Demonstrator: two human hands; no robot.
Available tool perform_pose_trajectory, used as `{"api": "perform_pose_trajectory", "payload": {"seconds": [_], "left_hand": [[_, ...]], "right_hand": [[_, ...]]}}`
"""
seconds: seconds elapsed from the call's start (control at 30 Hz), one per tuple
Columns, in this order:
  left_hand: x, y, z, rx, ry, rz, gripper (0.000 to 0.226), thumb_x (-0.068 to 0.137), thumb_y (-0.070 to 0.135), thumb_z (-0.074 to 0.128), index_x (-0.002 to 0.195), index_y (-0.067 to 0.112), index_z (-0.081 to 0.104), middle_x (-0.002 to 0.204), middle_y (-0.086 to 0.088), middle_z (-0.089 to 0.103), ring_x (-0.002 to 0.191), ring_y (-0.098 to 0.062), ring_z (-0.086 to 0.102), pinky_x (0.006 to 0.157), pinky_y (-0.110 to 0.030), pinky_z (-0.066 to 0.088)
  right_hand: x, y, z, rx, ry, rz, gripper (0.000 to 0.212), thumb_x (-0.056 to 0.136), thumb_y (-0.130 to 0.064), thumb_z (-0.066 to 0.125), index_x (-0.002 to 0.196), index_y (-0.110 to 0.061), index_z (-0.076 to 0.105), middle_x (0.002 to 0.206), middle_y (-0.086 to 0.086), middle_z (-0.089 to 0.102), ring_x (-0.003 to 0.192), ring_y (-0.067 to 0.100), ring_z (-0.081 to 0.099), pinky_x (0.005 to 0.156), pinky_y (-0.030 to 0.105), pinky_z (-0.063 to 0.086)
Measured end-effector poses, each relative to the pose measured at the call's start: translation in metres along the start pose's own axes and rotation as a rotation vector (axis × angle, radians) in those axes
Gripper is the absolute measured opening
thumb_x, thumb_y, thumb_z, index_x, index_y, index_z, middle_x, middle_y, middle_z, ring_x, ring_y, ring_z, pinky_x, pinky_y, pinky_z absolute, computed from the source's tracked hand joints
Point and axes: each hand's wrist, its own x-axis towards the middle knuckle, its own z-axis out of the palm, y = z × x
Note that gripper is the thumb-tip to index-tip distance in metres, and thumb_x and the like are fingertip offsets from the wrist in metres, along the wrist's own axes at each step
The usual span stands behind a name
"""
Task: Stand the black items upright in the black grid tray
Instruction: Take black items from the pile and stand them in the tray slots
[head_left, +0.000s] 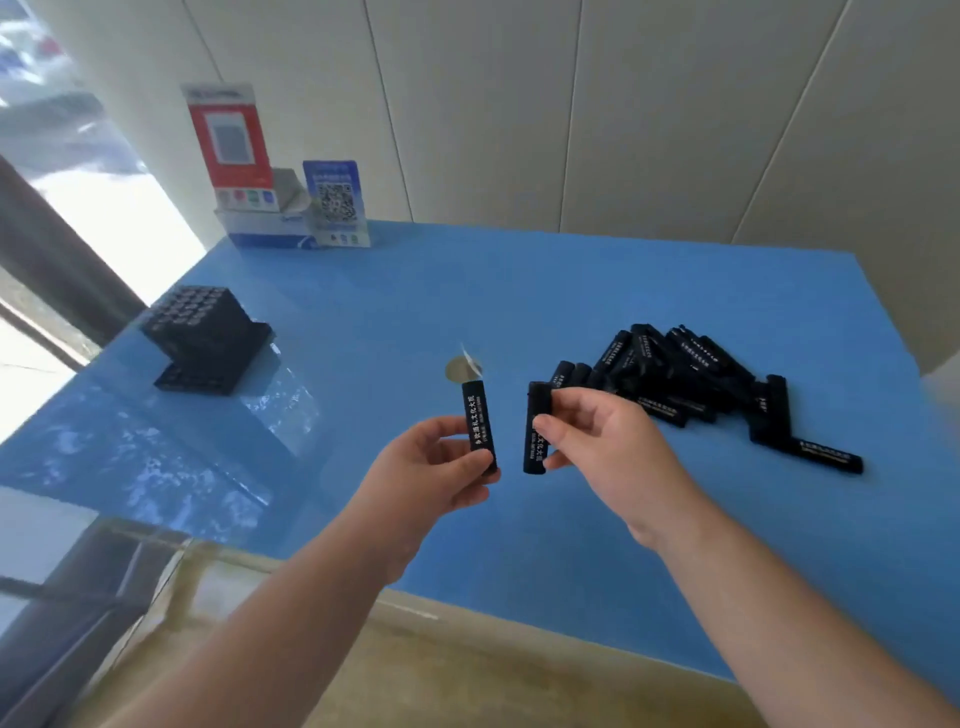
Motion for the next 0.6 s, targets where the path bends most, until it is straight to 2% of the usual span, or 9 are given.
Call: {"api": "perform_pose_trajectory", "payload": {"seconds": [0.1,0.23,0.33,0.4,0.5,0.6], "left_hand": [[-0.013,-0.003,-0.046,0.014,0.083,0.032,0.017,0.091,0.010,0.067,0.105,0.018,0.072,0.091,0.000,0.075,0.080,-0.012,0.069,0.069,-0.025,0.051],[-0.037,-0.006,-0.115,-0.039,0.238,0.059,0.014,0.089,0.016,0.069,0.090,0.027,0.078,0.074,0.015,0.067,0.070,-0.006,0.057,0.071,-0.027,0.047],[-0.057,-0.007,-0.167,-0.022,0.294,0.112,0.019,0.090,0.015,0.067,0.090,0.030,0.078,0.070,0.013,0.063,0.064,-0.009,0.050,0.071,-0.029,0.045],[-0.072,-0.009,-0.200,0.012,0.289,0.140,0.019,0.089,0.016,0.067,0.090,0.032,0.077,0.070,0.011,0.062,0.063,-0.013,0.046,0.072,-0.034,0.044],[-0.088,-0.011,-0.244,0.002,0.315,0.152,0.014,0.086,0.023,0.072,0.091,0.034,0.078,0.079,0.007,0.069,0.066,-0.015,0.049,0.082,-0.042,0.052],[-0.095,-0.013,-0.281,0.024,0.335,0.169,0.014,0.090,0.027,0.070,0.096,0.037,0.077,0.090,0.005,0.074,0.072,-0.013,0.054,0.088,-0.041,0.053]], "right_hand": [[-0.001,-0.008,0.042,-0.019,-0.041,0.002,0.012,0.094,-0.021,0.068,0.103,-0.028,0.073,0.095,-0.010,0.077,0.073,0.014,0.070,0.073,0.023,0.056],[-0.008,-0.021,0.108,-0.029,-0.095,0.003,0.011,0.094,-0.023,0.069,0.101,-0.030,0.073,0.093,-0.009,0.076,0.071,0.007,0.069,0.068,0.018,0.054],[-0.014,-0.029,0.160,-0.047,-0.155,-0.004,0.011,0.094,-0.019,0.068,0.101,-0.026,0.073,0.093,-0.005,0.076,0.071,0.005,0.067,0.065,0.013,0.052],[-0.018,-0.033,0.194,-0.066,-0.179,-0.007,0.010,0.095,-0.021,0.068,0.101,-0.027,0.073,0.092,-0.006,0.076,0.071,0.006,0.067,0.066,0.016,0.052],[-0.022,-0.037,0.240,-0.067,-0.187,-0.021,0.010,0.094,-0.022,0.068,0.099,-0.029,0.073,0.092,-0.009,0.076,0.073,0.009,0.068,0.069,0.021,0.054],[-0.023,-0.038,0.278,-0.066,-0.194,-0.032,0.011,0.093,-0.021,0.069,0.101,-0.027,0.073,0.094,-0.008,0.076,0.078,0.014,0.070,0.072,0.025,0.056]]}}
